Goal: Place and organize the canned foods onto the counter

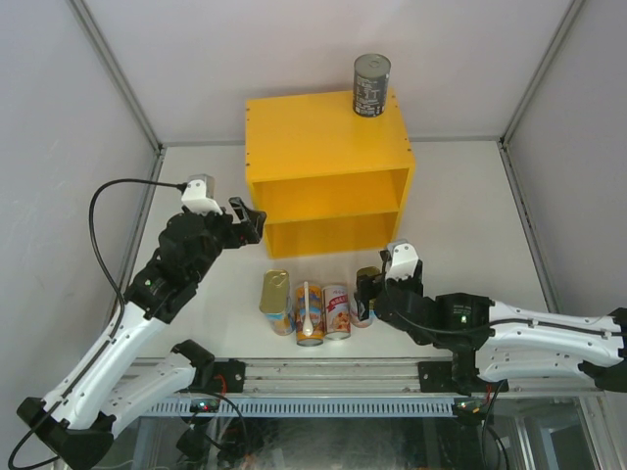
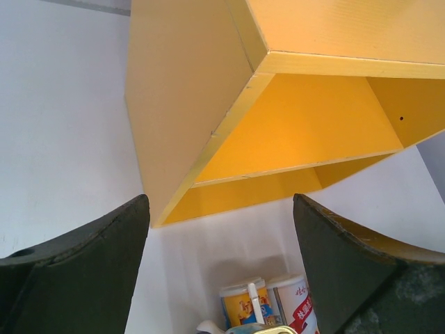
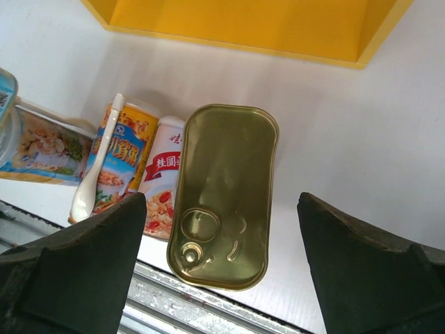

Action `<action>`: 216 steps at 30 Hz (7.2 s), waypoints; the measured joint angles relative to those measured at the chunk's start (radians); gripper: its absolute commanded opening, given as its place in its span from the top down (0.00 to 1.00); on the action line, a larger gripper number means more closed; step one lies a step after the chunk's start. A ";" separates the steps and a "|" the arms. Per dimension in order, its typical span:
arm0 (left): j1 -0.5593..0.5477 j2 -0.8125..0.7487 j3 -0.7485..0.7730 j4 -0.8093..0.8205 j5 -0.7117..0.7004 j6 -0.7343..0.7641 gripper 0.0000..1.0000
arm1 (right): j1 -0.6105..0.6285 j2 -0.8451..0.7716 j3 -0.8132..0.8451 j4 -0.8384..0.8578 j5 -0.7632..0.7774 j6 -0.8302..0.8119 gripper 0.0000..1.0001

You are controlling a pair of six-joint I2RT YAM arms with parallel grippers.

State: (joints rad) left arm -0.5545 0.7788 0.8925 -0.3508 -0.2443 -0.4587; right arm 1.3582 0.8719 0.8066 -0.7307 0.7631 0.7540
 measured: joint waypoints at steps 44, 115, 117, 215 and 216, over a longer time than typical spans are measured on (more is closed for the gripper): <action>0.000 0.010 0.000 0.051 -0.007 0.006 0.14 | -0.008 0.053 -0.022 -0.026 -0.037 -0.010 1.00; 0.000 0.006 -0.002 0.112 0.012 0.051 0.13 | -0.825 0.544 1.017 -0.058 -0.468 -0.687 1.00; 0.000 0.006 -0.003 0.115 0.013 0.051 0.13 | -0.834 0.563 1.031 -0.059 -0.488 -0.686 1.00; 0.001 0.011 -0.029 0.144 0.020 0.025 0.08 | -0.887 0.767 1.331 -0.276 -0.494 -0.497 0.31; 0.001 0.011 -0.029 0.144 0.020 0.025 0.08 | -0.887 0.767 1.334 -0.277 -0.492 -0.498 0.29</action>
State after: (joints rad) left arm -0.5533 0.7895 0.8631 -0.2066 -0.2245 -0.4339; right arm 0.4709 1.6386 2.1403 -1.0077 0.2710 0.2558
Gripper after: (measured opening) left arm 0.915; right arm 0.677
